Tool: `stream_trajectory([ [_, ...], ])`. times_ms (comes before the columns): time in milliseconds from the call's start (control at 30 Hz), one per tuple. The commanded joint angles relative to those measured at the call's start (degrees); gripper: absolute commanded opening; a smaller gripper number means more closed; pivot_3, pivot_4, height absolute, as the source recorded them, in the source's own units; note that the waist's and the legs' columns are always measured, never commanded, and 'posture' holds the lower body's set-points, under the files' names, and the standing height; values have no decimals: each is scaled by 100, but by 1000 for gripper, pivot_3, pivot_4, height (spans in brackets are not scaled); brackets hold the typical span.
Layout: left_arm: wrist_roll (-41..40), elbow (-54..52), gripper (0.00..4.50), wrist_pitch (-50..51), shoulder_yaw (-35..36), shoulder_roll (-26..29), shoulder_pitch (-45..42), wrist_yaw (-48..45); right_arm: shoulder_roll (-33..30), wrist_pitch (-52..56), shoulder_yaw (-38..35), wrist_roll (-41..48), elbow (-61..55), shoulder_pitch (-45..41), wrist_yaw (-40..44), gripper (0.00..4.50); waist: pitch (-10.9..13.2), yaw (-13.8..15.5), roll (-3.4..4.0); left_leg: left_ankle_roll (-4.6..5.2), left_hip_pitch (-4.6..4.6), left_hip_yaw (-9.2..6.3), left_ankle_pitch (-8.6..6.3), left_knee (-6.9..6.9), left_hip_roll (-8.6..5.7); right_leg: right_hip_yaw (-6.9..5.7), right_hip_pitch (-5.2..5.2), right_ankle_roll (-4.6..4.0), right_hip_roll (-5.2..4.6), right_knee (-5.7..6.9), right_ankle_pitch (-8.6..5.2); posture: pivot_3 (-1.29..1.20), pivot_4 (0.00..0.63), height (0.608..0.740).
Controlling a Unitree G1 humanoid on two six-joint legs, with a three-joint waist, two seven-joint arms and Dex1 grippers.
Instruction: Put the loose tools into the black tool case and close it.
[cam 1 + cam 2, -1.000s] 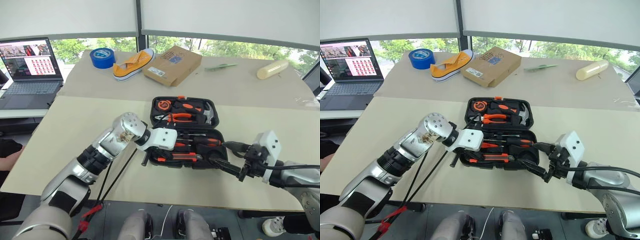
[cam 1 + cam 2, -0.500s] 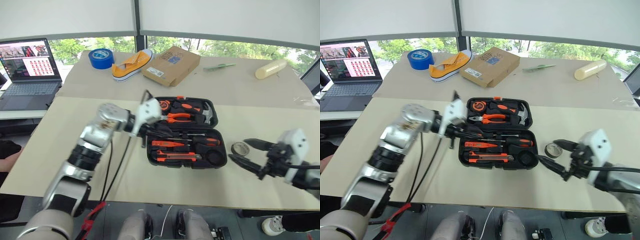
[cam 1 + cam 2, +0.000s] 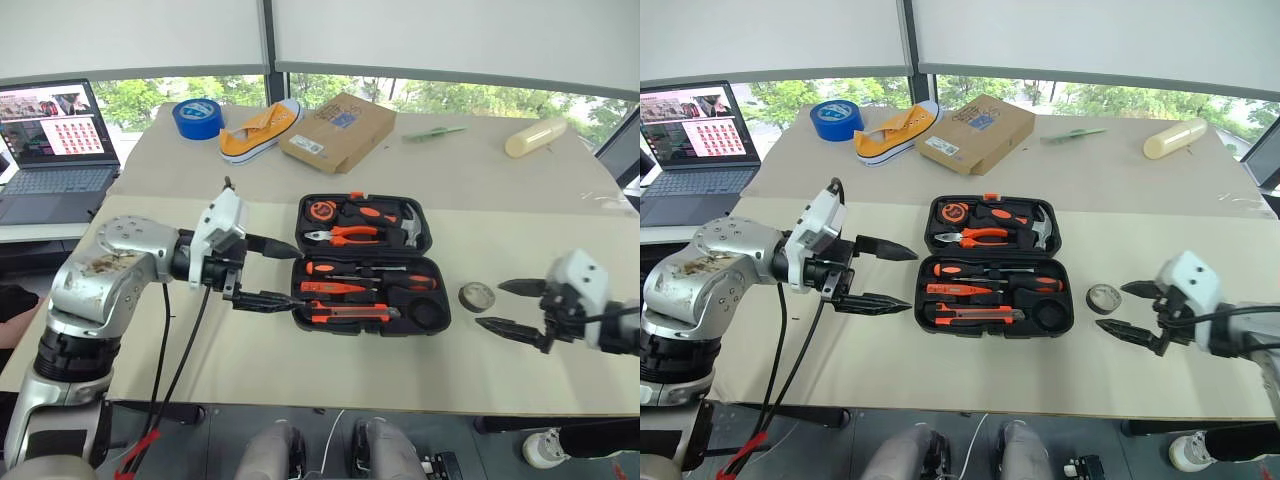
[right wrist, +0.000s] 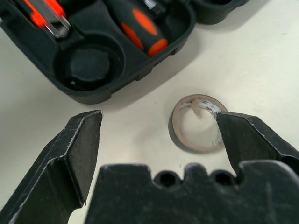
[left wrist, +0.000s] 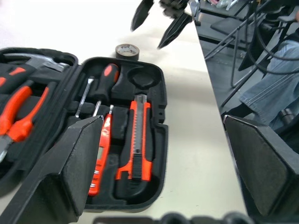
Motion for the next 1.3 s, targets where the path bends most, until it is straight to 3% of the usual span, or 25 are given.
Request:
stream_trajectory([
  [33, -120, -359, 4464, 4, 14, 90, 54, 191, 119, -249, 406, -340, 322, -260, 23, 4500, 0, -5, 0, 0, 0, 0, 0, 0, 0, 0, 0, 0, 0, 0, 0, 0, 150, 731],
  [67, -135, -388, 4500, 5, 17, 106, 74, 216, 157, -320, 487, -420, 432, -317, 23, 4083, 0, 0, 1, 0, -1, 0, 0, 0, 0, -2, 0, 0, 0, 0, 0, 0, 150, 731],
  [133, -142, -419, 4500, 6, 23, 135, 110, 266, 252, -425, 651, -579, 659, -434, -15, 3754, 0, -10, 2, 0, -1, 1, 0, 0, -1, -3, 0, 0, 0, 0, 0, 0, 150, 731],
  [267, -88, -471, 4500, -104, -32, 191, 184, 298, 428, -616, 777, -772, 926, -556, -110, 2352, 0, -37, 1, -3, 5, 1, 2, 0, 1, -3, 4, 1, 1, 0, -1, 0, 150, 731],
  [467, -17, -480, 4500, -300, -151, 199, 241, 340, 370, -660, 406, -594, 756, -341, -90, 245, 0, -15, 2, -6, 11, 1, 2, -1, 1, 1, 7, 1, -2, 2, -1, 0, 150, 731],
  [500, -18, -468, 4500, -319, -164, 198, 237, 348, 349, -641, 348, -557, 706, -309, -72, 69, 0, -9, 2, -6, 9, -1, 2, -1, 0, -1, 7, 1, -6, 2, -1, 0, 150, 731],
  [800, 115, -363, 4500, -656, -373, 201, 254, 329, 116, 498, -410, 667, -765, -272, 281, 69, 3, -42, 9, -9, 7, -1, 3, -5, 7, 1, 2, -1, -15, 1, 1, 0, 150, 731],
  [933, 195, -298, 4500, -799, -486, 196, 231, 287, 320, 791, 229, 666, -1709, -280, 68, 69, 3, -32, 9, -10, 5, -1, 2, -5, 9, 0, 0, -2, -15, 0, 0, 0, 150, 731],
  [1133, 245, -213, 4500, -896, -550, 178, 159, 275, 693, 1020, 886, 283, -1756, -526, -476, 69, 4, -3, 9, -10, -4, -2, 3, -4, 1, -6, -6, -2, -21, 0, 0, 0, 150, 731],
  [1300, 250, -172, 4500, -918, -548, 165, 141, 289, 517, 971, 1167, -230, -1514, -520, -680, 69, 4, -3, 9, -10, -6, -2, 3, -4, 1, -8, -7, -1, -15, 0, 0, 0, 150, 731],
])
